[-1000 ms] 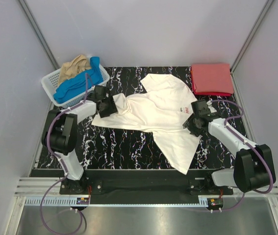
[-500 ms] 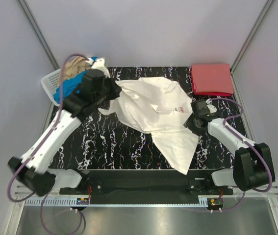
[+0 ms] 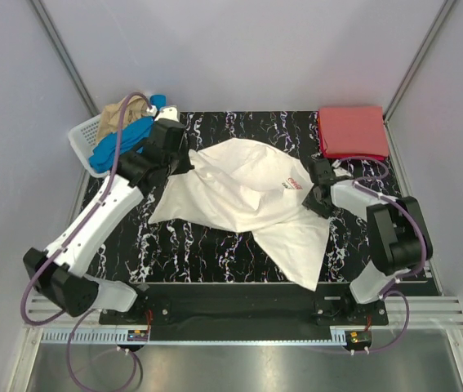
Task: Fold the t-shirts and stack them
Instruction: Flatten the tshirt out
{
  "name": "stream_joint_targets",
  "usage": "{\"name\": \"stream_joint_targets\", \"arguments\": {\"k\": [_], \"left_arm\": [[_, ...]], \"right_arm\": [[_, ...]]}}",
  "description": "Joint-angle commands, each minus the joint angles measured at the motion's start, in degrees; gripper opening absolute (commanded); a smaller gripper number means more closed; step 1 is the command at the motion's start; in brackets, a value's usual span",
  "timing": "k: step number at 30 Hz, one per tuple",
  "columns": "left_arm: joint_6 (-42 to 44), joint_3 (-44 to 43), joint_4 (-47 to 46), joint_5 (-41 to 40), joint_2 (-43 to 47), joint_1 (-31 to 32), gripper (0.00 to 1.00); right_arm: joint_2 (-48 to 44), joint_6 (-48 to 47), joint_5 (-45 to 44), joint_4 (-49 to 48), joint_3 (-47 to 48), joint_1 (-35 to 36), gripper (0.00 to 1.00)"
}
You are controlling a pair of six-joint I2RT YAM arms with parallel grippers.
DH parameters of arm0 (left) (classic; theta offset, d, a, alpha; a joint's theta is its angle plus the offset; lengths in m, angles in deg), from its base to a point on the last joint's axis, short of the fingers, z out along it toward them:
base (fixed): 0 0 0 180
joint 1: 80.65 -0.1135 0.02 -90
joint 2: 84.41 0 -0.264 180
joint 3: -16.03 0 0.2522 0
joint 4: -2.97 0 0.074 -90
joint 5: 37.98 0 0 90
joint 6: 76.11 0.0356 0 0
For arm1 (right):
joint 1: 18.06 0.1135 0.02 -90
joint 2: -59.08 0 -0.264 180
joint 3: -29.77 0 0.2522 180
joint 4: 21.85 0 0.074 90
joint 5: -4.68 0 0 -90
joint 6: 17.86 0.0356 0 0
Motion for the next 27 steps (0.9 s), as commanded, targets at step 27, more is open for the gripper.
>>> {"name": "stream_joint_targets", "arguments": {"k": [27], "left_arm": [[2.54, 5.85, -2.54, 7.39, -3.69, -13.16, 0.0]], "right_arm": [[10.35, -2.57, -7.95, 21.6, 30.91, -3.4, 0.44]]}}
